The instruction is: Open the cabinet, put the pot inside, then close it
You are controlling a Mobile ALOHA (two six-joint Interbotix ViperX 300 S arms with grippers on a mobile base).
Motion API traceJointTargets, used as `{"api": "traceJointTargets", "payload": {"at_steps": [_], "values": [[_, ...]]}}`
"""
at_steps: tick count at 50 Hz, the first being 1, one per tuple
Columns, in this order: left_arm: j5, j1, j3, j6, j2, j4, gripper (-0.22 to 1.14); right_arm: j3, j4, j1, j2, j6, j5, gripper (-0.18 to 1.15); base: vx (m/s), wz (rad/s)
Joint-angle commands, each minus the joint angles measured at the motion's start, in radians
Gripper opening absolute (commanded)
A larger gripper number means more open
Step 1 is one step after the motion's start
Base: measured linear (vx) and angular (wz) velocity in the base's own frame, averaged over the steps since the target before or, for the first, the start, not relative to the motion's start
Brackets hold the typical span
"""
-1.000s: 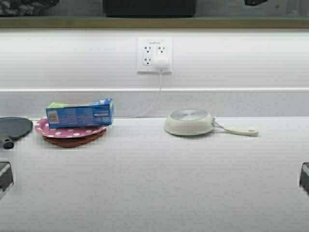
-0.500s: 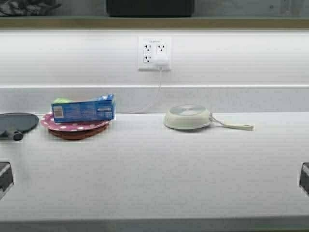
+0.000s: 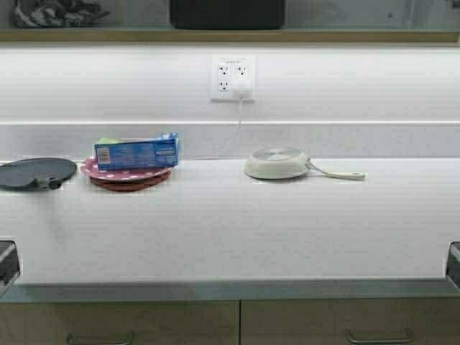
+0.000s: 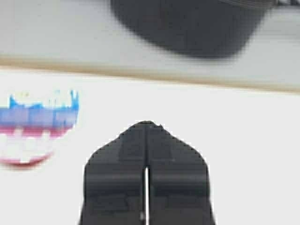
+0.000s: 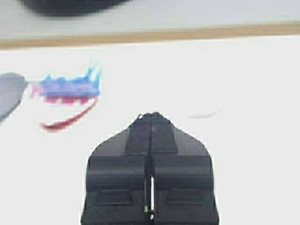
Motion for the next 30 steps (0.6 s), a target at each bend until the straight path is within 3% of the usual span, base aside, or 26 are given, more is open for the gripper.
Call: {"api": "traceJointTargets", "payload": {"at_steps": [1, 30], "values": [[0.006, 0.037, 0.026, 0.038, -0.026, 0.002, 0.03, 0.002, -0.003, 0.014, -0.025, -0.020, 0.005, 0.08, -0.19, 0.00], [0.149, 0.066, 0.006, 0.112, -0.107, 0.037, 0.03, -0.028, -0.014, -0.031, -0.163, -0.063, 0.156, 0.08, -0.21, 0.00]]}}
